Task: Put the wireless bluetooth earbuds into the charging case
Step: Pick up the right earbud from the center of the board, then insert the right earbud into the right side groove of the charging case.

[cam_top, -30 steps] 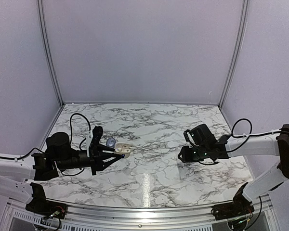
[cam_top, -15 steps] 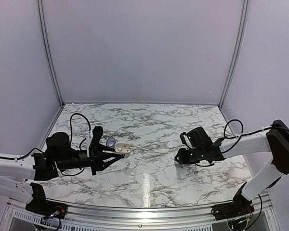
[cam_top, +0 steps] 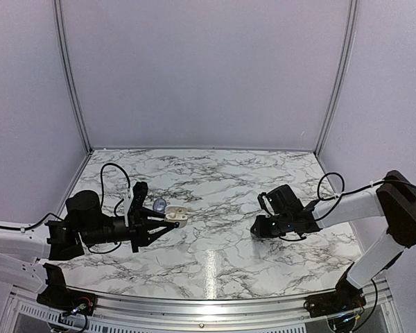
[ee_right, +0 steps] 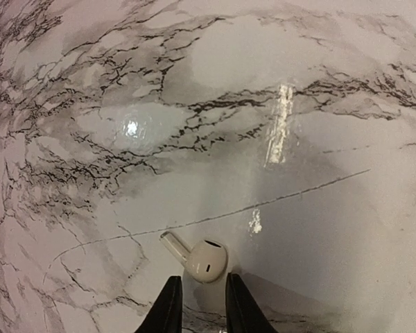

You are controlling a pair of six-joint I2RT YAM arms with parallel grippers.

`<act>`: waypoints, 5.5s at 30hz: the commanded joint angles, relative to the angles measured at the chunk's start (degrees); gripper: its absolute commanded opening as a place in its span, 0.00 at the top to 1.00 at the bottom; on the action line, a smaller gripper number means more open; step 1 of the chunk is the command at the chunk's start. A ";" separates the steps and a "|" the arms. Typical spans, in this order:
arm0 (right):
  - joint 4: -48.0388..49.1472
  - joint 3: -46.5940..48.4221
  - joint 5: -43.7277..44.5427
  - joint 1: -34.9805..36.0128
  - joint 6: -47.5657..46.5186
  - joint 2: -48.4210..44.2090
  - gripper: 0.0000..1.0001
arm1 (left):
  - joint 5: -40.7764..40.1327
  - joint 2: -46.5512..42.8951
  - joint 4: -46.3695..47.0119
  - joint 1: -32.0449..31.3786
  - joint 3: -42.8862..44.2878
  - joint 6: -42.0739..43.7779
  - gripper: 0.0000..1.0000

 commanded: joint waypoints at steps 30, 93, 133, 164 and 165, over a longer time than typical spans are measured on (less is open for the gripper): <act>1.36 1.65 -0.42 -1.45 -0.26 5.33 0.80 | 0.11 -0.76 2.19 0.83 -0.54 0.14 1.00; -4.49 26.02 29.49 48.48 -56.34 -14.87 0.96 | 22.16 0.67 6.76 2.32 0.11 0.38 1.00; -4.77 27.81 35.29 50.47 -64.38 -6.78 0.94 | 21.89 1.09 6.76 2.32 0.45 -0.59 1.00; -6.61 29.12 38.10 53.65 -67.91 -3.40 0.80 | 20.93 1.72 6.76 2.32 0.86 -0.52 1.00; -6.65 29.26 38.24 53.70 -67.81 -3.37 0.80 | 20.70 1.64 6.76 2.32 0.86 -0.55 1.00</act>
